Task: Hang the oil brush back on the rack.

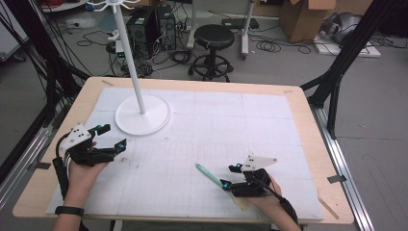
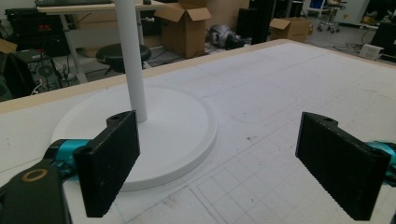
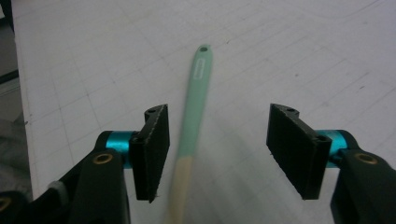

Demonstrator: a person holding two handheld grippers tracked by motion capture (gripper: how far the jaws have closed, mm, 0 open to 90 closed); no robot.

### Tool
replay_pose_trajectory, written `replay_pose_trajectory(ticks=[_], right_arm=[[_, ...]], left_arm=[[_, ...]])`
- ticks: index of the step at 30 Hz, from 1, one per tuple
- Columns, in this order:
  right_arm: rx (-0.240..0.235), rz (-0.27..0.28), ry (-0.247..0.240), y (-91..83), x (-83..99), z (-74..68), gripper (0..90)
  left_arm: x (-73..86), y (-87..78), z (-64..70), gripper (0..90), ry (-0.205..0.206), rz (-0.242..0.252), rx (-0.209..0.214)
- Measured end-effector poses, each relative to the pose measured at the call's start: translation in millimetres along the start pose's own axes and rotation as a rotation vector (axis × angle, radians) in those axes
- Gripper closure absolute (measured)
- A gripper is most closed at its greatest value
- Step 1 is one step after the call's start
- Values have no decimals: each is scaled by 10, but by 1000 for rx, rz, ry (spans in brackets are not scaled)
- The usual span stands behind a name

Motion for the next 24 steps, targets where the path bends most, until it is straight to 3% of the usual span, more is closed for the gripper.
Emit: replay_pose_trajectory(ticks=[7, 14, 24], right_arm=[[-13, -44, 29, 68, 50, -50, 529], [-21, -80, 22, 103, 71, -100, 644], [54, -105, 7, 144, 80, -167, 730]], left_arm=[[6, 2, -8, 143, -6, 3, 3], [14, 8, -6, 143, -2, -2, 1], [18, 5, -9, 143, 1, 0, -6]])
Point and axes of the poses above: each handheld gripper's, and its own axes: y roughly forward along the jaws, x roughly out of its underside, z roughly to its right, the point moved 4 cm from there along y, roughly forward along the jaws, and after that the axes turned 10 degrees about -x, right-handed, at the moved point
